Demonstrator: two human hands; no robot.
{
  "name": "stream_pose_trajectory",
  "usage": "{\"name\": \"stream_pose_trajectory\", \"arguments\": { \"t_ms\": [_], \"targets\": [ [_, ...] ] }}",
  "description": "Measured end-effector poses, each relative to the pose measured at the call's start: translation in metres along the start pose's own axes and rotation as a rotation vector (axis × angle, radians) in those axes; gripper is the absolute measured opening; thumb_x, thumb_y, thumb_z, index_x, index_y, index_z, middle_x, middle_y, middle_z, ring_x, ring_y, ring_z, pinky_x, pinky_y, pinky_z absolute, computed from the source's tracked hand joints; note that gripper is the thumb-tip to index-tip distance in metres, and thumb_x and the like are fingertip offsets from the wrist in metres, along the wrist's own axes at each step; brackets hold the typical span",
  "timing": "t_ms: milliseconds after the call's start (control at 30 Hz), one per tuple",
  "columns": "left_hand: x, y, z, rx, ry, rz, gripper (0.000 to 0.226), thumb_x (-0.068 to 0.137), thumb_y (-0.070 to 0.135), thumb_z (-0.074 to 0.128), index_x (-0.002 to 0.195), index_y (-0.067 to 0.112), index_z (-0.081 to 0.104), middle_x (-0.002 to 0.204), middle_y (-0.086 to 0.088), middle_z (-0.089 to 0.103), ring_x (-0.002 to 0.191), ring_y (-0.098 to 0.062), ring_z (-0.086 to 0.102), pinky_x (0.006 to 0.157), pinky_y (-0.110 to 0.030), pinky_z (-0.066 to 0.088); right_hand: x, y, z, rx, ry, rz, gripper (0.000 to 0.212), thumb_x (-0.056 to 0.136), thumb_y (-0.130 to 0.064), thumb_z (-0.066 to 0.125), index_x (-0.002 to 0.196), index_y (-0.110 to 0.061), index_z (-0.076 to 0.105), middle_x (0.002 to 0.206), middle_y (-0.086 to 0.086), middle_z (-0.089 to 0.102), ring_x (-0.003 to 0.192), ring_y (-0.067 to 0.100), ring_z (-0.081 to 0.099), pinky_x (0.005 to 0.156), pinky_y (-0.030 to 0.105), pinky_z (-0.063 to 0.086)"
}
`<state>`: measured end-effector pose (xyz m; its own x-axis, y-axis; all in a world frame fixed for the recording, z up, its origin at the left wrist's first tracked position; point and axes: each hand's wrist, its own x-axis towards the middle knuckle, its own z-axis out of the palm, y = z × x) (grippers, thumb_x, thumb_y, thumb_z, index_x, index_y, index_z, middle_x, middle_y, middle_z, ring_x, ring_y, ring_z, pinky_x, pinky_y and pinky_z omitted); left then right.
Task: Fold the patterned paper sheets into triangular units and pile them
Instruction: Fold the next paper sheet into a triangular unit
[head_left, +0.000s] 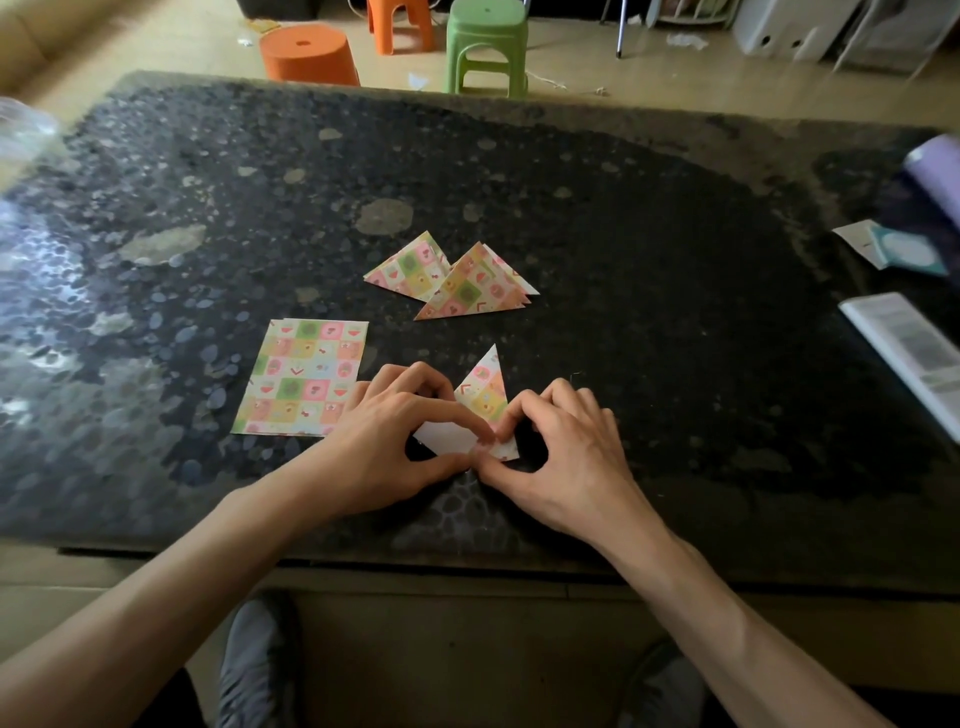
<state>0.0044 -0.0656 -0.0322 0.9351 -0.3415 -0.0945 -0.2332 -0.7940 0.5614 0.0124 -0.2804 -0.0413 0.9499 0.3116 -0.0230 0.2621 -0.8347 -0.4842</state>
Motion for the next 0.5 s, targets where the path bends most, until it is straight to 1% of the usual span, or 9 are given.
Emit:
{"name": "stream_pose_trajectory", "arguments": {
  "t_ms": [100,167,233,300,367,433,500],
  "targets": [
    [-0.001,-0.002,-0.001,-0.013,-0.009,-0.009,0.029,0.085,0.064,0.065,0.112,0.068,0.06,0.116,0.03,0.037,0.122,-0.007,0.033,0.108,-0.048,0.036,0.003,-0.002,-0.003,-0.007,-0.044,0.035,0.041,0.078,-0.075,0.066,0.095,-0.039,0.057,0.1,-0.018,0.04,0.101,0.006,0.037,0.087,0.027,0.028],
    [-0.001,-0.002,0.0,-0.037,0.005,-0.016,0.028,0.084,0.07,0.062,0.112,0.068,0.061,0.115,0.032,0.038,0.122,-0.005,0.034,0.109,-0.046,0.034,0.005,-0.003,-0.005,-0.005,-0.074,0.045,0.042,0.078,-0.076,0.065,0.095,-0.039,0.057,0.101,-0.018,0.04,0.103,0.007,0.037,0.088,0.028,0.027],
    [-0.001,-0.001,0.004,-0.064,0.062,-0.029,0.03,0.081,0.076,0.057,0.11,0.067,0.062,0.114,0.032,0.04,0.12,-0.001,0.034,0.107,-0.045,0.035,0.004,-0.003,-0.006,-0.003,-0.083,0.048,0.042,0.078,-0.077,0.064,0.095,-0.039,0.057,0.101,-0.018,0.04,0.103,0.007,0.036,0.088,0.028,0.027],
    [0.0,-0.001,0.008,-0.053,0.101,-0.043,0.027,0.083,0.07,0.062,0.109,0.063,0.064,0.115,0.032,0.04,0.118,-0.001,0.034,0.107,-0.045,0.035,0.005,-0.003,-0.009,0.0,-0.111,0.052,0.04,0.079,-0.076,0.065,0.096,-0.04,0.057,0.102,-0.018,0.039,0.105,0.007,0.037,0.088,0.028,0.027],
    [0.0,-0.001,0.01,-0.031,0.101,-0.048,0.025,0.085,0.06,0.069,0.11,0.06,0.065,0.115,0.031,0.04,0.118,-0.002,0.033,0.107,-0.045,0.035,0.008,-0.003,-0.014,0.022,-0.159,0.066,0.034,0.082,-0.072,0.067,0.098,-0.042,0.058,0.103,-0.019,0.039,0.108,0.007,0.039,0.09,0.028,0.028],
    [0.001,-0.001,0.008,-0.026,0.086,-0.053,0.025,0.086,0.057,0.07,0.11,0.059,0.064,0.116,0.029,0.04,0.118,-0.004,0.033,0.107,-0.046,0.035,0.009,-0.003,-0.018,0.043,-0.189,0.08,0.029,0.085,-0.068,0.068,0.098,-0.043,0.06,0.103,-0.019,0.04,0.11,0.007,0.04,0.092,0.029,0.03],
    [0.002,-0.002,0.006,-0.047,0.068,-0.058,0.026,0.085,0.058,0.07,0.11,0.059,0.062,0.118,0.029,0.041,0.12,-0.004,0.033,0.108,-0.047,0.035,0.01,-0.004,-0.018,0.047,-0.184,0.082,0.027,0.086,-0.067,0.068,0.097,-0.044,0.06,0.103,-0.019,0.041,0.11,0.007,0.04,0.093,0.029,0.03]
  ]
}}
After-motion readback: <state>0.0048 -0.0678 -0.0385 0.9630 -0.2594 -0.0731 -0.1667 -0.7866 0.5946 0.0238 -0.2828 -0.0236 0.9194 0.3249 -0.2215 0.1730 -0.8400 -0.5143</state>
